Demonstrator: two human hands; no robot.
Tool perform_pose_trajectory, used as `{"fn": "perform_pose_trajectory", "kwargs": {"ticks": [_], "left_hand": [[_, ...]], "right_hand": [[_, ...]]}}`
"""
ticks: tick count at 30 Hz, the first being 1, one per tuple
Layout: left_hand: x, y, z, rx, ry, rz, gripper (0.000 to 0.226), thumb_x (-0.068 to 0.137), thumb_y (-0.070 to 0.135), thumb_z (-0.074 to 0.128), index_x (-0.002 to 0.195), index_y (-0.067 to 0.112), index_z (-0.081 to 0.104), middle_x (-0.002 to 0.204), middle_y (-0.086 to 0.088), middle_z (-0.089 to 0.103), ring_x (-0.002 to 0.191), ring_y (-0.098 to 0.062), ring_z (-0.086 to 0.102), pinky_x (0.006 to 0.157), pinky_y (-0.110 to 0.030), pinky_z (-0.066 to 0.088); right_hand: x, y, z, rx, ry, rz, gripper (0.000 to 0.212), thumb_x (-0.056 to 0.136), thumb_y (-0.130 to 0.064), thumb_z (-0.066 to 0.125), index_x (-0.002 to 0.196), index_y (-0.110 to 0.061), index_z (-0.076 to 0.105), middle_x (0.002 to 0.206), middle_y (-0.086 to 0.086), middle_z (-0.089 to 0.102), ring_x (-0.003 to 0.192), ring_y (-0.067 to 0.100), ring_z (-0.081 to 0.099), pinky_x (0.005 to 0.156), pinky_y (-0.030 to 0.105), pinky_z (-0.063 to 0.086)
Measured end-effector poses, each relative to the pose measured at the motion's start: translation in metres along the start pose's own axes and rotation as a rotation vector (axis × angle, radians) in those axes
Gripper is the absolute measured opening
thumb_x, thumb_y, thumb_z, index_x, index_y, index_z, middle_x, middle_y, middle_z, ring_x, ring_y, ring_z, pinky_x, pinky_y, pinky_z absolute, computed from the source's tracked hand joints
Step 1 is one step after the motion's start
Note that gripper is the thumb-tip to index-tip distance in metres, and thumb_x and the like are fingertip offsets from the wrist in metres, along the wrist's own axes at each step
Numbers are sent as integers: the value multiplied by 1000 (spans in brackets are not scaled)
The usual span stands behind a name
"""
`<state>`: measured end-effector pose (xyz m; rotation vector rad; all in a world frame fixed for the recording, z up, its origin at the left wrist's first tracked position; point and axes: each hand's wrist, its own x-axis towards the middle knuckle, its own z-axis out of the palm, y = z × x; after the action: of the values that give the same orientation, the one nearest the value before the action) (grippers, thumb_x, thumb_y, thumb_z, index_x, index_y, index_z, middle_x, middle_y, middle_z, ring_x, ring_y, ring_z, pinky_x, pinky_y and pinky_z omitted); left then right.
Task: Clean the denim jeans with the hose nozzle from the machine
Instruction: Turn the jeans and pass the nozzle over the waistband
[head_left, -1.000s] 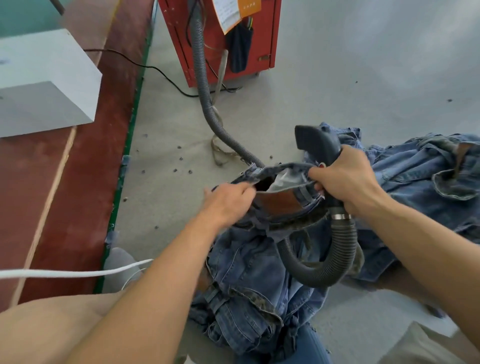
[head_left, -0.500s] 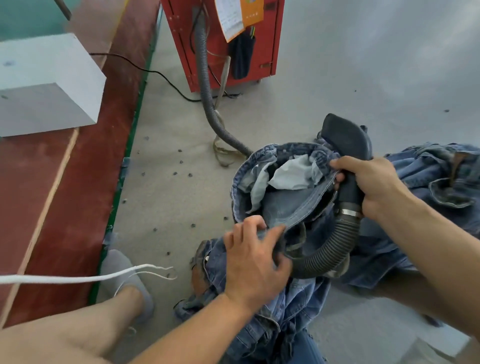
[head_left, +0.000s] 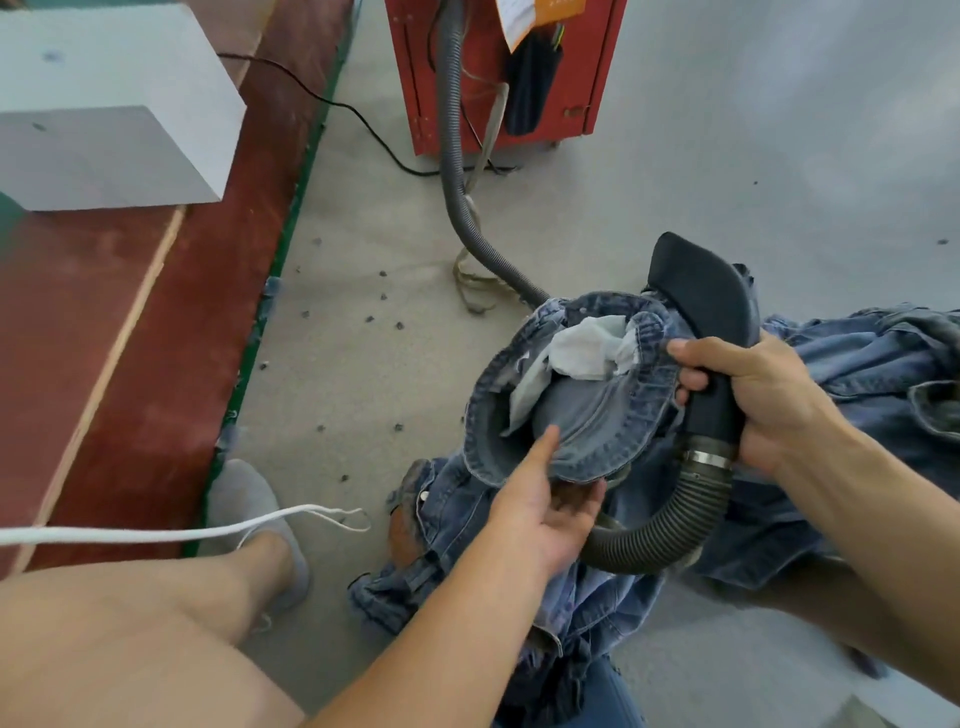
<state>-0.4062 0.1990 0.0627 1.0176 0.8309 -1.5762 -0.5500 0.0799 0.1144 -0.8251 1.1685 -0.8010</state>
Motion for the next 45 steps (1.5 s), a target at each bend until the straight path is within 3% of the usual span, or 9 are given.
{"fn": "perform_pose_trajectory", "kwargs": {"ticks": [7,14,20,24,29,33,36,42,45], "left_hand": [[1,-9,15,-33,-258,57,18,100,-3,56,117,-6,62,106,-24,71,99,-40,68,105,-56,49],[5,21,15,-68,-422,317,49,102,-13,37,147,4,50,139,-25,61,128,-48,58,85,-63,56],[2,32,30,142,-360,580,57,99,-21,38,145,12,48,142,-15,61,128,-40,59,99,-66,52],[4,23,32,209,-437,593,53,101,-18,41,139,17,53,135,-12,67,120,-29,67,94,-48,59],[12,21,19,247,-557,527,49,101,-18,36,132,15,55,117,-4,76,107,-22,74,82,-34,62],[20,29,16,769,-298,843,41,99,-11,43,125,16,60,126,-7,72,114,-31,70,98,-37,58],[23,39,13,1327,-116,1174,49,91,-1,47,136,11,59,135,-9,65,123,-27,59,96,-6,41],[9,25,3,1973,-182,1496,26,82,-11,59,105,-6,67,96,-30,66,81,-51,62,63,-42,41],[5,14,-3,2233,-205,1661,34,84,0,58,116,3,71,103,-20,71,92,-43,66,87,-46,49]], "right_hand": [[-1,3,8,-32,71,23,26,94,-9,72,113,-10,54,65,0,58,46,13,50,47,30,51],[-10,-14,2,-281,70,-11,36,91,-26,75,120,-17,55,95,18,79,47,19,53,49,33,51],[-60,-81,-17,-1231,-104,-409,48,81,-82,62,110,-43,61,66,-10,74,42,10,64,32,30,47],[-83,-54,10,-1520,-190,-399,31,79,-76,50,99,-53,48,72,-42,61,48,-13,58,37,14,39],[-62,-34,27,-1349,-140,-110,22,93,-41,67,88,-24,54,50,-3,66,41,10,62,48,31,47],[-65,-43,27,-1277,-234,-129,19,92,-41,68,90,-26,57,54,-5,69,41,11,63,44,22,49],[-77,-51,27,-1419,-323,-154,17,88,-45,70,90,-36,57,58,-28,64,46,-1,61,50,12,46],[-70,-62,45,-1382,-339,-45,15,87,-41,67,89,-28,59,54,-2,68,41,16,64,43,24,50],[-56,-60,48,-1339,-300,-28,16,94,-31,66,92,-17,59,56,11,69,44,25,65,50,37,56]]}}
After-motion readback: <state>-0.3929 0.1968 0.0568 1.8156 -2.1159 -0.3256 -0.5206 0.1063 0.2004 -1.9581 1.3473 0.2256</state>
